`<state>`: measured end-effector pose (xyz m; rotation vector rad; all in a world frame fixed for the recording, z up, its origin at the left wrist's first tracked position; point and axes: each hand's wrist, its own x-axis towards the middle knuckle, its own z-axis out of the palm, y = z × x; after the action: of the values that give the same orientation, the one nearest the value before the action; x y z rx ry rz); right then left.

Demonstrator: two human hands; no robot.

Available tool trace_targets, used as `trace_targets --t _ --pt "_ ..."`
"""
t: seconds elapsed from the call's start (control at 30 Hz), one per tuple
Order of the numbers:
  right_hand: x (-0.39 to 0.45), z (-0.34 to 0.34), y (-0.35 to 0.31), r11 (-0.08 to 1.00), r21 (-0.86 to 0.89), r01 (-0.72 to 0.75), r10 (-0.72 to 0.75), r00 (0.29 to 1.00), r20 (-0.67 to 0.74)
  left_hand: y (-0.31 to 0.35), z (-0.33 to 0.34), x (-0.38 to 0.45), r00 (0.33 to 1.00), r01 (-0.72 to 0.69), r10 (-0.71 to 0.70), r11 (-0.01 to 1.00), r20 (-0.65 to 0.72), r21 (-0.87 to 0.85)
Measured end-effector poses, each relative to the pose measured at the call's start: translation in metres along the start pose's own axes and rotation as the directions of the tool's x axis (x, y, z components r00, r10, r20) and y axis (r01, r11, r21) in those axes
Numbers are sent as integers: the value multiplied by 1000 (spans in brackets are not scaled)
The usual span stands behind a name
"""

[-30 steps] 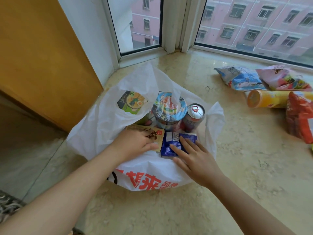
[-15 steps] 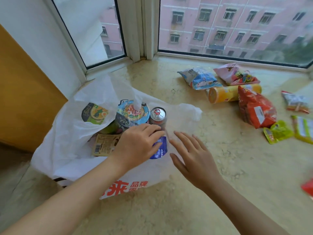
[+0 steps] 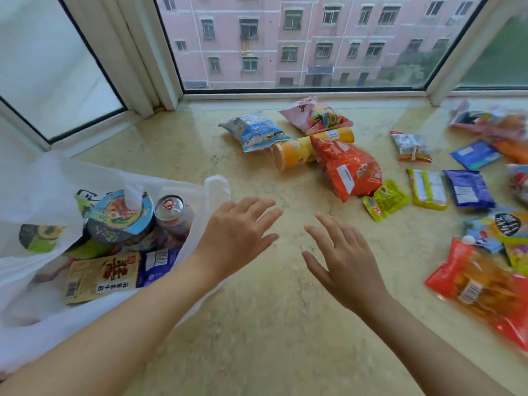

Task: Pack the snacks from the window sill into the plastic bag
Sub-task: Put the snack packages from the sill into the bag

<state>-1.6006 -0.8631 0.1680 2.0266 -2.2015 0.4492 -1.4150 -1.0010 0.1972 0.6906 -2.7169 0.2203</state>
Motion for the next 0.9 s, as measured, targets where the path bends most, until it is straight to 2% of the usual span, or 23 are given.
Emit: trace_targets --t 0.4,0.53,0.67,0.73,0.8,0.9 --pt "14 6 131 997 -52 -59 60 998 13 52 50 104 982 120 -116 993 150 -16" --pt "15 24 172 981 -111 -160 177 969 173 66 66 127 983 70 -66 997 169 -19" --pt "27 38 195 958 -162 -236 279 891 358 82 79 149 981 25 -28 1000 194 17" --pt "37 44 203 958 -167 -232 284 842 458 85 86 159 967 39 -42 999 250 19" --pt "44 47 207 967 -172 -186 248 830 500 84 91 169 951 31 -53 997 304 76" --pt "48 44 213 976 -99 -195 217 825 521 81 99 183 947 -50 -21 976 319 211"
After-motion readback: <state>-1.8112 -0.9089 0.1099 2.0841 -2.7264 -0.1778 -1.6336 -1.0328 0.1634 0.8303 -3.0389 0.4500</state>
